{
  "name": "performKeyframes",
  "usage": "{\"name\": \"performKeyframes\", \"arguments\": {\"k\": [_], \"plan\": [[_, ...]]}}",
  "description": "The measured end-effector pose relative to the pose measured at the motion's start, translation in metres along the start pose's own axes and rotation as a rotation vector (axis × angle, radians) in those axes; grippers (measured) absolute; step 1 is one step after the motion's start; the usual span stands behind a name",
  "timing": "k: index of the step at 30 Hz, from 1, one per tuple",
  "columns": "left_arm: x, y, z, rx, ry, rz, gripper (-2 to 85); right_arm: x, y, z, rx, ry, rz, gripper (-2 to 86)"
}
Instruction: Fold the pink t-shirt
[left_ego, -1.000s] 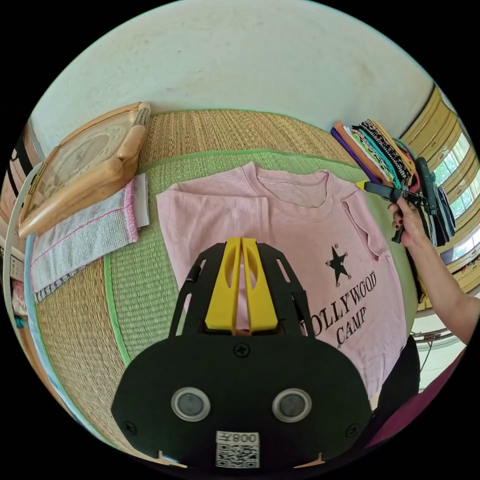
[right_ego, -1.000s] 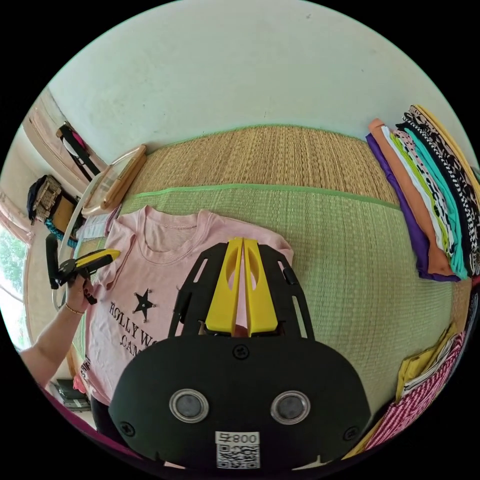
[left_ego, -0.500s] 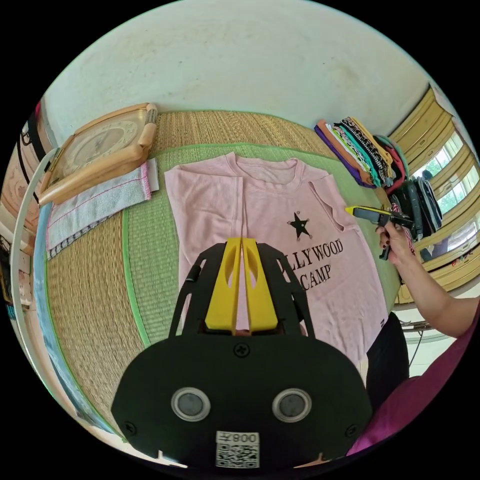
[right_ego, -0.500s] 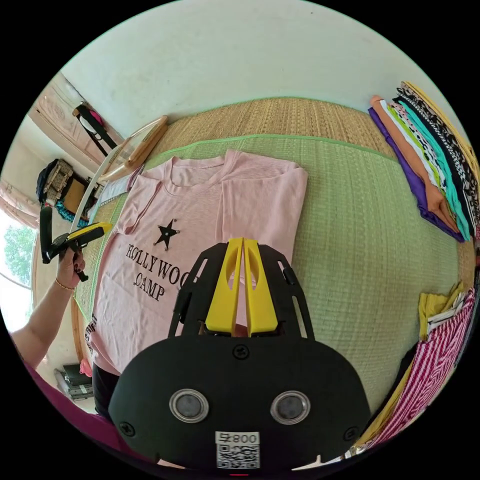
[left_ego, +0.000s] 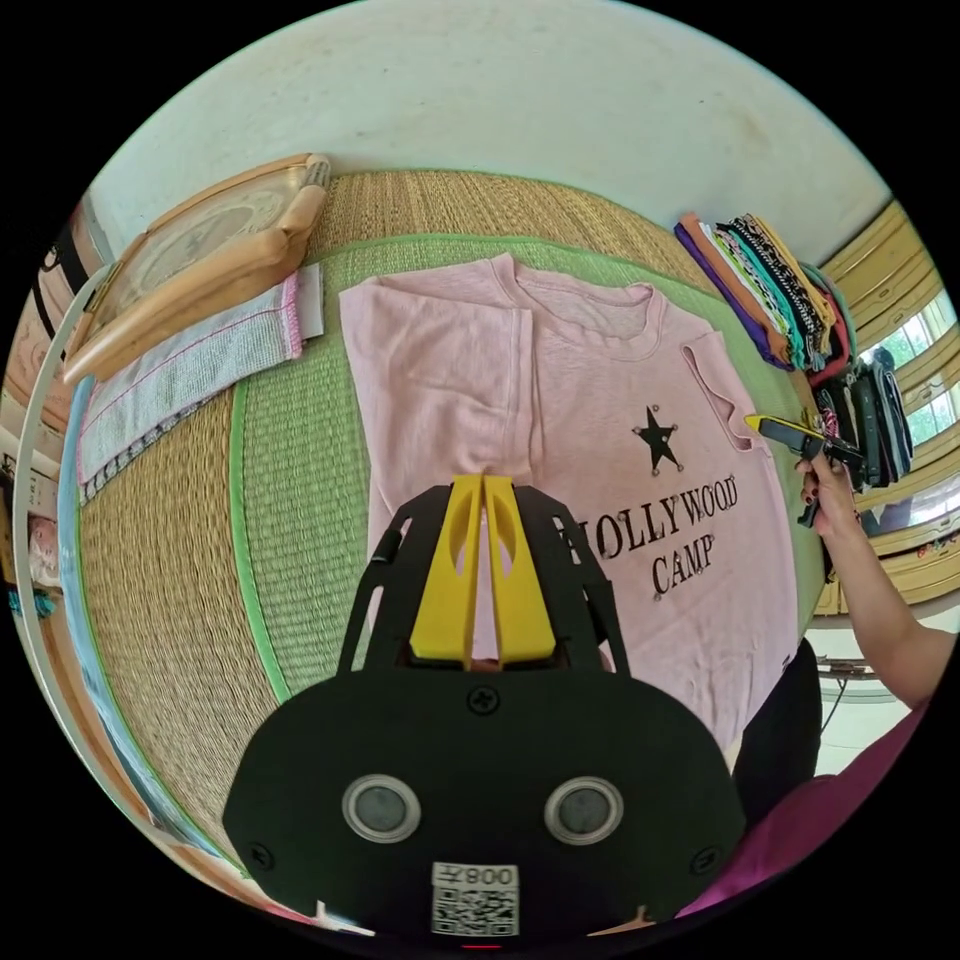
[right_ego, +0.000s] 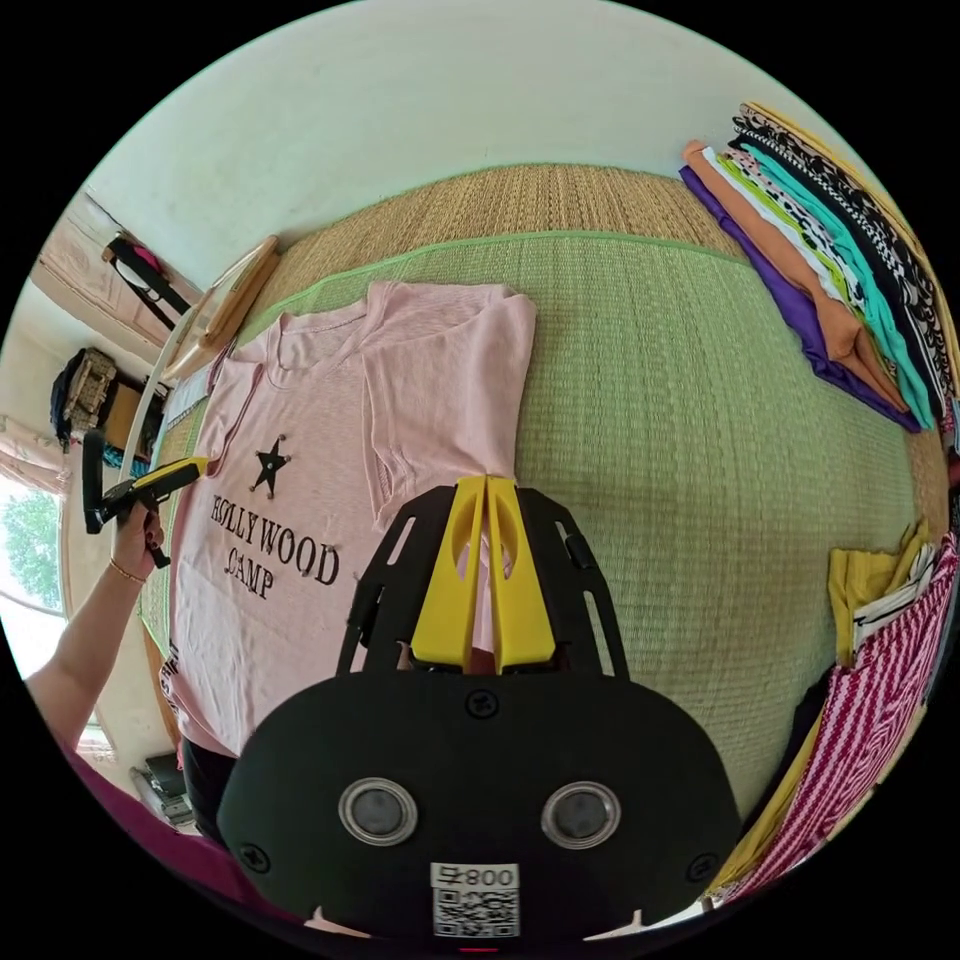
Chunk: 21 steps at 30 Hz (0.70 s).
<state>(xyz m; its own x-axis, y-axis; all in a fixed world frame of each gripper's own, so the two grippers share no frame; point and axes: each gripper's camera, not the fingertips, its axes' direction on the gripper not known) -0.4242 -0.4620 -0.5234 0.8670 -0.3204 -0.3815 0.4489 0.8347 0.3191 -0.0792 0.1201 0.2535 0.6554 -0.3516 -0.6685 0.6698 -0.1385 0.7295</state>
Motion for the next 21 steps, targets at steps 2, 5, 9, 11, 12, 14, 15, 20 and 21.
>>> {"name": "performKeyframes", "arguments": {"k": [2, 5, 9, 11, 12, 14, 15, 20, 21], "plan": [[-0.005, 0.016, -0.008, 0.011, 0.034, -0.022, 0.2, 0.002, 0.003, -0.005, -0.008, -0.021, 0.005, 0.1], [-0.015, 0.054, -0.033, 0.071, 0.142, -0.077, 0.2, -0.002, 0.014, -0.023, 0.018, -0.044, 0.0, 0.1], [-0.019, 0.13, -0.066, 0.08, 0.209, -0.086, 0.1, 0.0, 0.041, -0.039, -0.002, -0.101, -0.006, 0.1], [-0.02, 0.169, -0.074, 0.055, 0.215, -0.098, 0.1, 0.004, 0.066, -0.041, -0.043, -0.104, 0.003, 0.1], [-0.022, 0.198, -0.078, 0.032, 0.224, -0.116, 0.1, 0.005, 0.072, -0.041, -0.053, -0.118, 0.006, 0.1], [-0.026, 0.239, -0.081, -0.006, 0.255, -0.154, 0.1, 0.008, 0.095, -0.045, -0.084, -0.166, 0.027, 0.2], [-0.028, 0.266, -0.083, -0.033, 0.275, -0.183, 0.1, 0.008, 0.1, -0.046, -0.089, -0.174, 0.032, 0.2], [-0.041, 0.368, -0.106, -0.029, 0.309, -0.298, -0.1, -0.003, 0.161, -0.062, -0.158, -0.226, -0.002, 0.2], [-0.045, 0.392, -0.112, -0.018, 0.319, -0.328, -0.1, -0.004, 0.17, -0.063, -0.166, -0.221, -0.006, 0.2]]}}
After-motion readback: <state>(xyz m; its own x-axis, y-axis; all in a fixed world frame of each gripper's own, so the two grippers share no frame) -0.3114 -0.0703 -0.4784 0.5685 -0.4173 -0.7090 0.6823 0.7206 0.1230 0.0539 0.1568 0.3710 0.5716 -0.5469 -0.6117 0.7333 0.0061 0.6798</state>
